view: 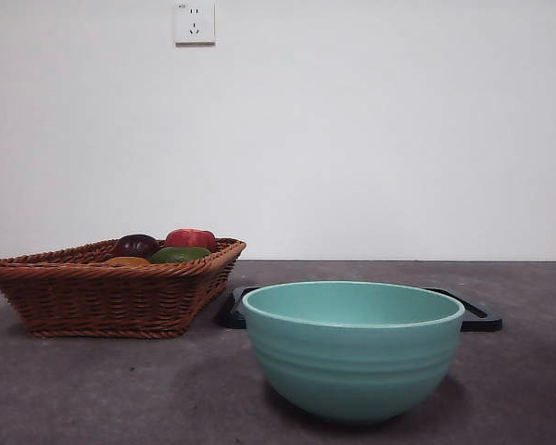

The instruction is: Pick up the wifruite, put it on the bowl, pick up the plate, put it on desk

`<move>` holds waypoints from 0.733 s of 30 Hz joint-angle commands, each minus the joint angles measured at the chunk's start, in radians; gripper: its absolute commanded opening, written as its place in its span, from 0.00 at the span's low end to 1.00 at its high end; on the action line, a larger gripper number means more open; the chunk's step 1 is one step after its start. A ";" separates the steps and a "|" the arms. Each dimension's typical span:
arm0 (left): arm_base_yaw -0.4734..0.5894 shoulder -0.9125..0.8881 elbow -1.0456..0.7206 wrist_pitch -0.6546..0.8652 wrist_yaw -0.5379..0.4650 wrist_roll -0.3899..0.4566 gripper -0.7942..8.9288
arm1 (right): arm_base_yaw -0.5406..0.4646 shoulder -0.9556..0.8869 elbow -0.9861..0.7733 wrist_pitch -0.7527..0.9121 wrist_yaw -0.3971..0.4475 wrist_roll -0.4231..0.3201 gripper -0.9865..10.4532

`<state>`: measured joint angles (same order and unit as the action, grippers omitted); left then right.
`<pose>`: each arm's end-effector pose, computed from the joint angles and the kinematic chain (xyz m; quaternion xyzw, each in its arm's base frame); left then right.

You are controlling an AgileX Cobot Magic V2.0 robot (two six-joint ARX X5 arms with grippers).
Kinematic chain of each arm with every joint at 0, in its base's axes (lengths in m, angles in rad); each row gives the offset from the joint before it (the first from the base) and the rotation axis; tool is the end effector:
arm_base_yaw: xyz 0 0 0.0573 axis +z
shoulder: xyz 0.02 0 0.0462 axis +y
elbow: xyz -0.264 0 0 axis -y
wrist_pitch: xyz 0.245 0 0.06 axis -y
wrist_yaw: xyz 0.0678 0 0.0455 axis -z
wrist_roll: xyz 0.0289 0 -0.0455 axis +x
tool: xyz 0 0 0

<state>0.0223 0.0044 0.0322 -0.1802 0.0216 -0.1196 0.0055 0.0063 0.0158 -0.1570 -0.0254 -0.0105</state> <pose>0.0948 0.0015 0.1568 -0.0613 0.0760 0.0049 0.9952 0.0961 0.0013 0.1533 -0.0045 0.0736 0.0158 0.9972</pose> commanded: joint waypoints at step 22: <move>-0.034 0.013 0.204 -0.045 0.054 -0.203 0.10 | 0.019 -0.002 0.262 -0.143 -0.079 0.375 0.09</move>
<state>-0.0097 0.0105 0.2073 -0.2226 0.0711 -0.2680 0.0200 0.0067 0.2584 -0.3031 -0.1043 0.2836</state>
